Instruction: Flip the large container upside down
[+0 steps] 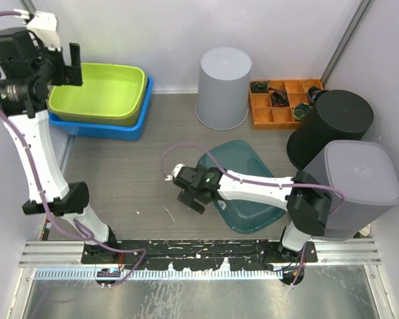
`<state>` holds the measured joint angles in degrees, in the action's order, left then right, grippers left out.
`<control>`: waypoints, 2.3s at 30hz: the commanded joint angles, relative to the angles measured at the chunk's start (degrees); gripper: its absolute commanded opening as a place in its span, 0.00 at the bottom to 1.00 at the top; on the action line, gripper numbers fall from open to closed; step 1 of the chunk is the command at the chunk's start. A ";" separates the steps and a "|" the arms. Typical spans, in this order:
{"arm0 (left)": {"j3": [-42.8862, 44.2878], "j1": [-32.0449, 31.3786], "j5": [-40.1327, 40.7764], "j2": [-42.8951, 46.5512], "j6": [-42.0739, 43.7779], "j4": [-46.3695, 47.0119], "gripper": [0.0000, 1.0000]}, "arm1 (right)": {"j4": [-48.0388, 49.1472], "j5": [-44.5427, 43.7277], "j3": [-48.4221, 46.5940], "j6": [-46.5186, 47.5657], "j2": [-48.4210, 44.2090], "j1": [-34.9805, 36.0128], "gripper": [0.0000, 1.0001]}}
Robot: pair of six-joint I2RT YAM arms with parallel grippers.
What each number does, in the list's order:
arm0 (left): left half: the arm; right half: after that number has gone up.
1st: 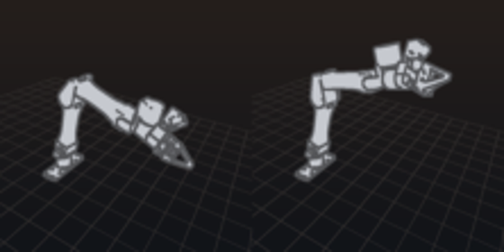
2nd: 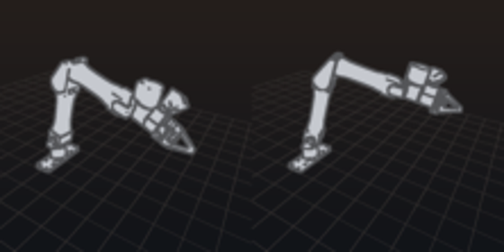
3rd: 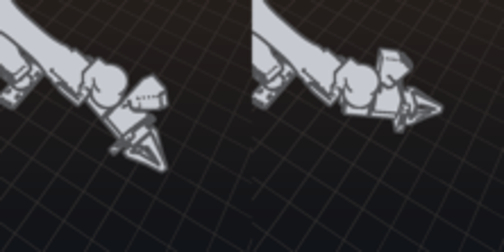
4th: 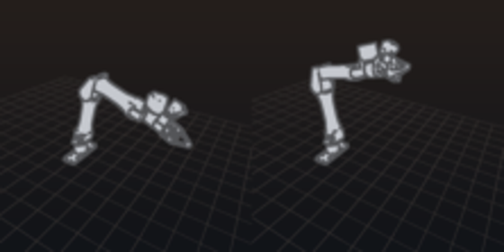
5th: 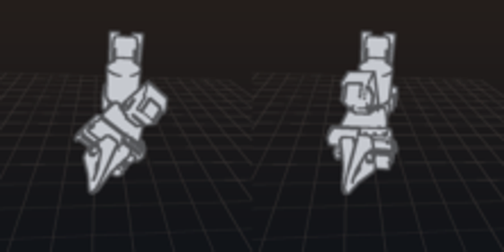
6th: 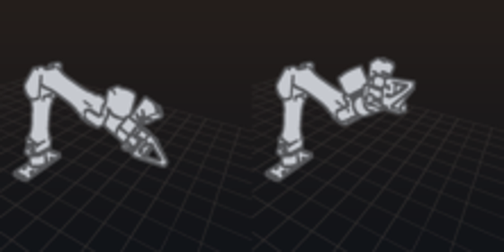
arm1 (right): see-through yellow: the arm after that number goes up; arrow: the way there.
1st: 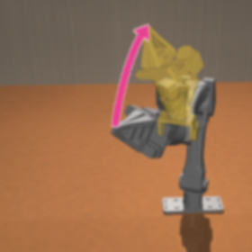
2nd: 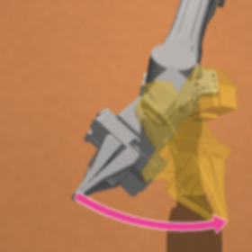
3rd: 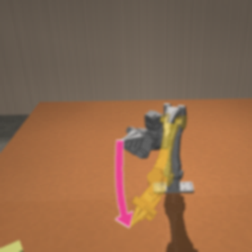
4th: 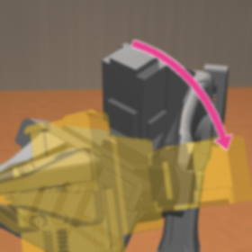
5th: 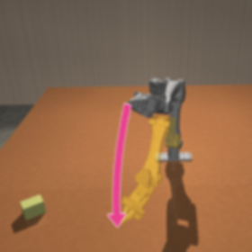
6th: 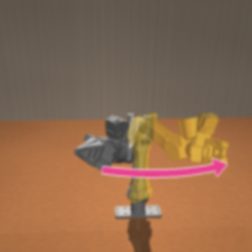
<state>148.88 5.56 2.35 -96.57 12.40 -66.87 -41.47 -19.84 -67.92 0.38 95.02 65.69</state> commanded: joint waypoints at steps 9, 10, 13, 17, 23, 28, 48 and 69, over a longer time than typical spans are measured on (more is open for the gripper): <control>1.16 3.17 -15.28 -8.15 0.88 -12.28 0.99 | -0.53 -10.39 1.11 -3.34 -5.72 -16.09 1.00; 2.29 3.15 -15.01 -9.17 1.06 -12.38 0.99 | -0.74 -11.00 0.91 -3.75 -5.03 -17.02 1.00; 4.08 3.22 -14.40 -11.99 1.98 -12.73 0.98 | -1.29 -12.17 0.73 -4.99 -3.11 -19.06 1.00; 4.63 3.85 -15.91 -15.13 2.92 -13.95 0.98 | -4.29 -15.74 0.22 -8.41 -0.28 -21.99 1.00; 4.70 6.45 -20.26 -18.20 2.10 -14.64 0.98 | -9.57 -19.50 -1.62 -13.00 -0.21 -23.91 1.00; 5.02 6.74 -25.86 -20.26 2.35 -15.90 0.98 | -12.28 -23.82 -1.93 -15.28 -0.06 -25.71 1.00; 4.40 5.56 -44.11 -33.16 -22.84 -1.74 0.87 | 8.73 4.37 -0.75 -15.45 -25.73 -22.65 1.00; -4.84 -3.63 -28.48 -29.51 -6.78 -8.72 0.54 | 9.70 6.44 3.69 -15.63 -31.38 -22.65 1.00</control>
<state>144.35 0.97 -30.17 -129.47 3.09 -76.01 -34.26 -13.76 -64.34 -15.18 65.54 42.81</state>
